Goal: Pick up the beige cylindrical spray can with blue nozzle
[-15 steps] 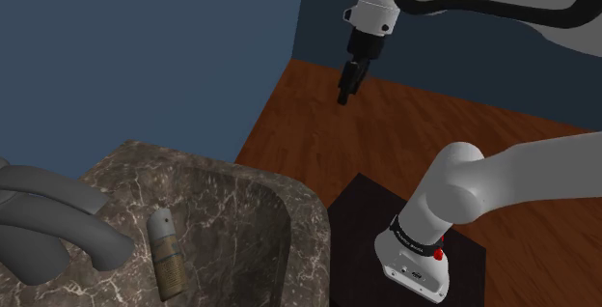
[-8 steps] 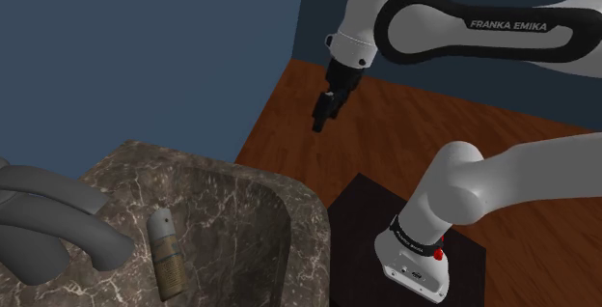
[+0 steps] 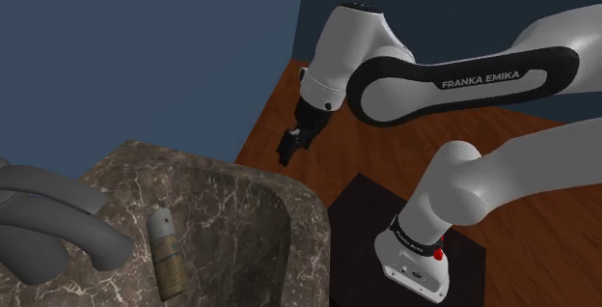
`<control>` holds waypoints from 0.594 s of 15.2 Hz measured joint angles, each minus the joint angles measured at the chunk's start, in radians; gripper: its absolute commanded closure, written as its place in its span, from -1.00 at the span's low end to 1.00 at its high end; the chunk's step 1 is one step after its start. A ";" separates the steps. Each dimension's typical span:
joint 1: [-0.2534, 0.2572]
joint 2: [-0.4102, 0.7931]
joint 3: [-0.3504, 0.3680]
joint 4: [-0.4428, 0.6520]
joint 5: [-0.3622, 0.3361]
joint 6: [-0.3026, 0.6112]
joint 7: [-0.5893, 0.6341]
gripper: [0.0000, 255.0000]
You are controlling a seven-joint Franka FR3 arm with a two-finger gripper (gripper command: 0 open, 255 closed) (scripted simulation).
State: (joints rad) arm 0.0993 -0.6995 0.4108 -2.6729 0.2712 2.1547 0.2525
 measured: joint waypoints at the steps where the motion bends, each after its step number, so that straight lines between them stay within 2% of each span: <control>1: 0.001 0.020 0.027 -0.005 0.007 0.038 0.025 -1.00; 5: -0.019 0.139 0.155 0.004 0.010 0.201 0.145 -1.00; 7: -0.051 0.213 0.225 0.018 -0.012 0.285 0.211 -1.00; 9: -0.106 0.301 0.311 0.048 -0.063 0.369 0.296 -1.00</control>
State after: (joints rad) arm -0.0071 -0.3982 0.7214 -2.6252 0.2083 2.5232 0.5482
